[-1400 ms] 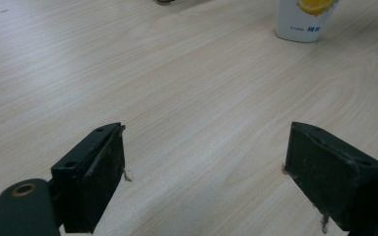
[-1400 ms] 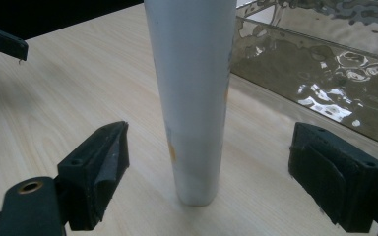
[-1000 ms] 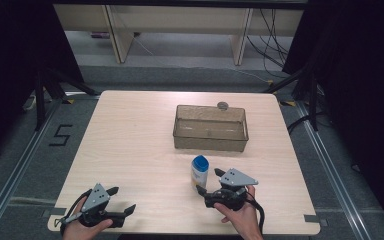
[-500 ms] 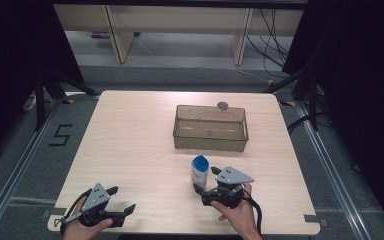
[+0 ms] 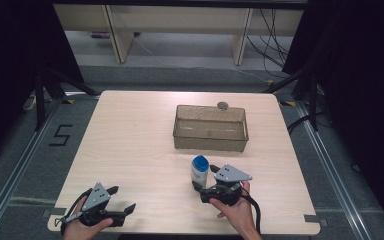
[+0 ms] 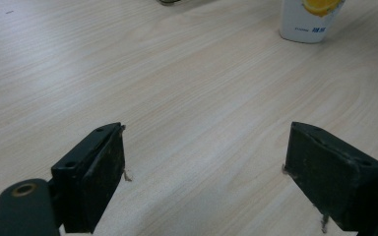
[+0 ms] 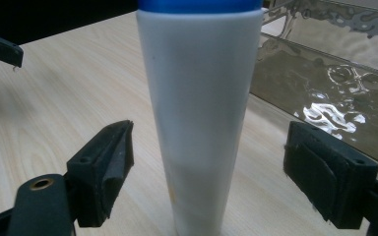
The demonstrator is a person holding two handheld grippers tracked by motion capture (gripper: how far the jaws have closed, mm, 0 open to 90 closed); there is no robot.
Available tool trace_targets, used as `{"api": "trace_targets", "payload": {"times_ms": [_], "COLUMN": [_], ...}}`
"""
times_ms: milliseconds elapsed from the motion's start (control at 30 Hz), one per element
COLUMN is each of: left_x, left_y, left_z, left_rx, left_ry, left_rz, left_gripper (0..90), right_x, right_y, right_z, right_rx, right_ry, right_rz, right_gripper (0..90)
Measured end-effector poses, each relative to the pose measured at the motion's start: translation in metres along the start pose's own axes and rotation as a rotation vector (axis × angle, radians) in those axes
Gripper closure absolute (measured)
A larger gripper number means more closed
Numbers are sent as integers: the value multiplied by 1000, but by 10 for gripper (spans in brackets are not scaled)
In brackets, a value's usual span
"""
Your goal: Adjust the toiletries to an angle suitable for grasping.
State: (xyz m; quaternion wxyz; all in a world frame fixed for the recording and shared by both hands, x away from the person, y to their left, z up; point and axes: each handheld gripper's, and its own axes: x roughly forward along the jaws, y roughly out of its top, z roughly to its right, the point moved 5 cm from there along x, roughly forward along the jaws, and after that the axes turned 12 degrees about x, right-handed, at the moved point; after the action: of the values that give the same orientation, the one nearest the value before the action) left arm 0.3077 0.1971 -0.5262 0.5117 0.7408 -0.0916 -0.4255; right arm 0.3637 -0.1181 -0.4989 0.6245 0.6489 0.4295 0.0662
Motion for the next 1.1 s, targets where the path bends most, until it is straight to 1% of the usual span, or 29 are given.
{"api": "trace_targets", "payload": {"times_ms": [33, 100, 133, 167, 233, 267, 300, 333, 367, 400, 433, 533, 567, 600, 633, 667, 700, 733, 833, 867, 900, 933, 967, 1000, 1033, 1100], "left_x": [1, 2, 2, 2, 2, 2, 2, 2, 1, 1, 1, 1, 1, 1, 1, 1, 1, 1, 1, 1, 1, 1, 1, 0, 0, 1], "left_y": [0, 0, 0, 0, 0, 0, 0, 0, 0, 0, 0, 1, 0, 0, 0, 1, 1, 1, 1, 1, 1, 1, 1, 1, 1, 1], "left_z": [1, 2, 3, 3, 3, 3, 3, 3, 2, 2, 2, 3, 3, 3, 3, 3, 3, 3, 3, 3, 3, 3, 3, 3, 3, 3], "left_rx": [1, 0, 3, 3, 3, 9, 0, 0, 1, 8, 8, 7, 9, 9, 9, 5, 5, 1, 8, 4, 5, 4, 4, 6, 3, 3], "left_ry": [-4, -5, -7, -8, -8, -9, -6, -6, -7, -10, -10, -11, -15, -15, -14, -11, -11, -6, -14, -12, -14, -9, -9, -8, -8, -9], "left_rz": [-3, -10, -12, -12, -14, -15, -15, -15, -14, -13, -13, -10, -15, -15, -14, -11, -11, -17, -11, -9, -7, -15, -15, -18, -13, -9], "left_gripper": [149, 149, 149, 149, 149, 149, 149, 149, 149, 149, 149, 149, 149, 149, 149, 149, 149, 149, 149, 149, 149, 149, 149, 149, 149, 149], "right_x": [3, 6, 7, 9, 10, 10, 14, 14, 15, 15, 14, 15, 17, 17, 19, 19, 19, 19, 20, 20, 20, 22, 22, 23, 22, 22], "right_y": [0, -1, -1, -1, -1, -1, -1, -1, 0, 0, 1, 1, 0, 1, 0, 0, 0, 0, 1, 1, 1, 1, 1, 1, 1, 1], "right_z": [-1, -2, -2, -2, -3, -3, -4, -4, -1, 0, 1, 0, -1, 0, -2, -3, -3, -2, -2, -2, -1, -1, -1, -1, 0, 0], "right_rx": [-3, -6, -12, -24, -21, -21, -5, -5, -2, -3, 1, -2, -3, -16, -6, -7, -7, -7, -10, 0, -10, -2, -2, -7, -7, -7], "right_ry": [17, 26, 11, 3, 9, 9, 23, 23, 11, 16, 6, 10, 27, 11, 30, 31, 31, 15, 10, 11, 2, 15, 15, 19, 8, 9], "right_rz": [6, -4, -8, 0, -8, -8, -1, -1, 0, 0, -1, 5, -4, 1, 4, -1, -1, 4, 5, 5, -1, 7, 7, 2, 2, 2], "right_gripper": [208, 215, 218, 220, 230, 230, 233, 233, 245, 252, 258, 277, 293, 300, 307, 314, 314, 326, 353, 367, 390, 395, 395, 418, 432, 446]}}
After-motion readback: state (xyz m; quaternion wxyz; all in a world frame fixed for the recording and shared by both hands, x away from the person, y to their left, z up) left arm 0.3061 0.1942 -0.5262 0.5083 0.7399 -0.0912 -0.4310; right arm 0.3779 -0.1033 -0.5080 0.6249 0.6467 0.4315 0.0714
